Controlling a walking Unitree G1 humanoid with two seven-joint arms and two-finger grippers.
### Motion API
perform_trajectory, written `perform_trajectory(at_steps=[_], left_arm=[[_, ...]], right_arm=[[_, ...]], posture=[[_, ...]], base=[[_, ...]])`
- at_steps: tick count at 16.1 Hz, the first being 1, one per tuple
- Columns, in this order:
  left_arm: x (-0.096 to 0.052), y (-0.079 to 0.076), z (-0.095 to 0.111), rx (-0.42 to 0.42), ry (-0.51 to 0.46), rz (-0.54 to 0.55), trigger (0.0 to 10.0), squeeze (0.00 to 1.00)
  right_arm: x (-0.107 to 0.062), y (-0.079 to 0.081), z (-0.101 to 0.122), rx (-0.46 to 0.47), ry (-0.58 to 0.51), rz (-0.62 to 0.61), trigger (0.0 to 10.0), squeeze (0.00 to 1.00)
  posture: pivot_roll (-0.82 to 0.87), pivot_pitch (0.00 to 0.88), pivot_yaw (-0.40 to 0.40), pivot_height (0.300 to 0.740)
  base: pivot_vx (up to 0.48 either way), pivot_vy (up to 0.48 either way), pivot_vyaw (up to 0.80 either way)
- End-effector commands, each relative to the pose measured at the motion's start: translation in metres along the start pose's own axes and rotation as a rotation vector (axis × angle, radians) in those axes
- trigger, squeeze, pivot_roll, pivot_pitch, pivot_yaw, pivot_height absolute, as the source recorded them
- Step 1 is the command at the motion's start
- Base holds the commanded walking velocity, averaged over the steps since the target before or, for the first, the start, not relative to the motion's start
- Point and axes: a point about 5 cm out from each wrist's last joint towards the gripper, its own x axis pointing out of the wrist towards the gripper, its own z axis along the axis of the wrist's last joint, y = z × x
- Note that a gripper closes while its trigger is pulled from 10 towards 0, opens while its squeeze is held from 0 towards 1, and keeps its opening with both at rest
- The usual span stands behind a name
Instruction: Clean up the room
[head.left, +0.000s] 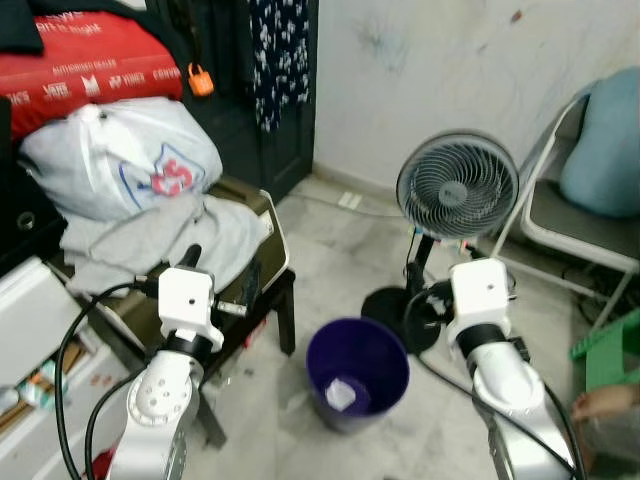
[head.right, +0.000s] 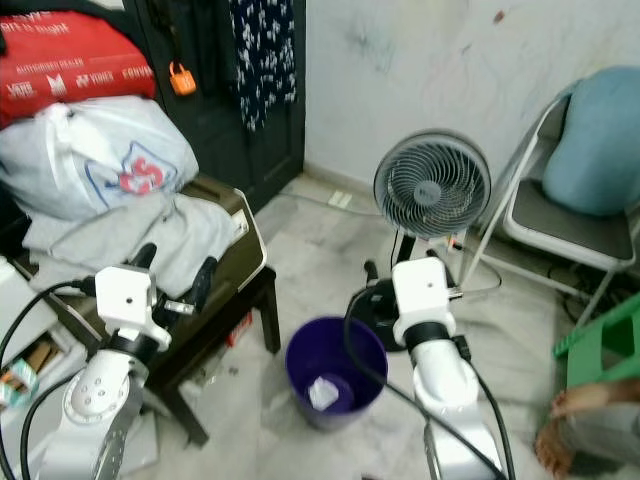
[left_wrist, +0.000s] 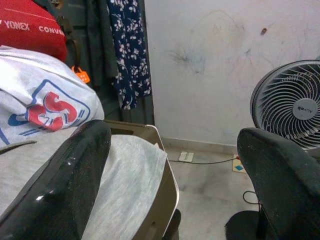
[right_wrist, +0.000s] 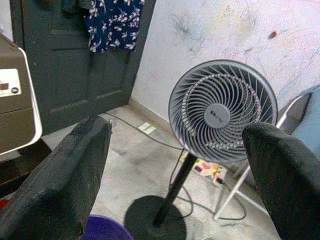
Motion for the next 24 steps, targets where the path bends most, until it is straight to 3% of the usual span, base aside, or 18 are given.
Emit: perform_trajectory(at_steps=[1, 6, 8, 14, 21, 24], left_arm=[[0.0, -0.002, 0.003, -0.001, -0.011, -0.017, 10.0, 0.0], [0.003, -0.001, 0.003, 0.002, -0.015, -0.021, 10.0, 0.0], [0.003, -0.001, 0.003, 0.006, -0.015, -0.024, 10.0, 0.0], [0.005, -0.001, 0.003, 0.015, -0.015, -0.03, 10.0, 0.0], [0.004, -0.001, 0.002, 0.012, -0.018, -0.028, 10.0, 0.0], [0.006, 0.001, 0.001, 0.039, -0.011, 0.022, 10.0, 0.0]], right_arm=[[0.002, 0.002, 0.0, -0.032, -0.003, -0.001, 10.0, 0.0], [0.009, 0.002, 0.005, -0.083, -0.045, -0.017, 10.0, 0.0], [0.01, -0.002, 0.0, -0.003, 0.006, 0.014, 10.0, 0.0], [0.011, -0.001, 0.003, 0.049, -0.027, 0.027, 10.0, 0.0], [0.012, 0.004, 0.005, 0.055, -0.04, 0.066, 10.0, 0.0], [0.014, 0.004, 0.005, 0.054, -0.046, 0.068, 10.0, 0.0]], posture=[[-0.11, 0.013, -0.018, 0.74], [-0.11, 0.001, -0.016, 0.74], [-0.11, 0.0, -0.016, 0.74], [-0.11, 0.0, -0.015, 0.74], [-0.11, 0.0, -0.017, 0.74], [-0.1, 0.0, -0.017, 0.74]], base=[[0.3, 0.0, 0.0], [0.316, 0.0, 0.0], [0.322, 0.0, 0.0], [0.323, 0.0, 0.0], [0.374, 0.0, 0.0], [0.091, 0.0, 0.0]])
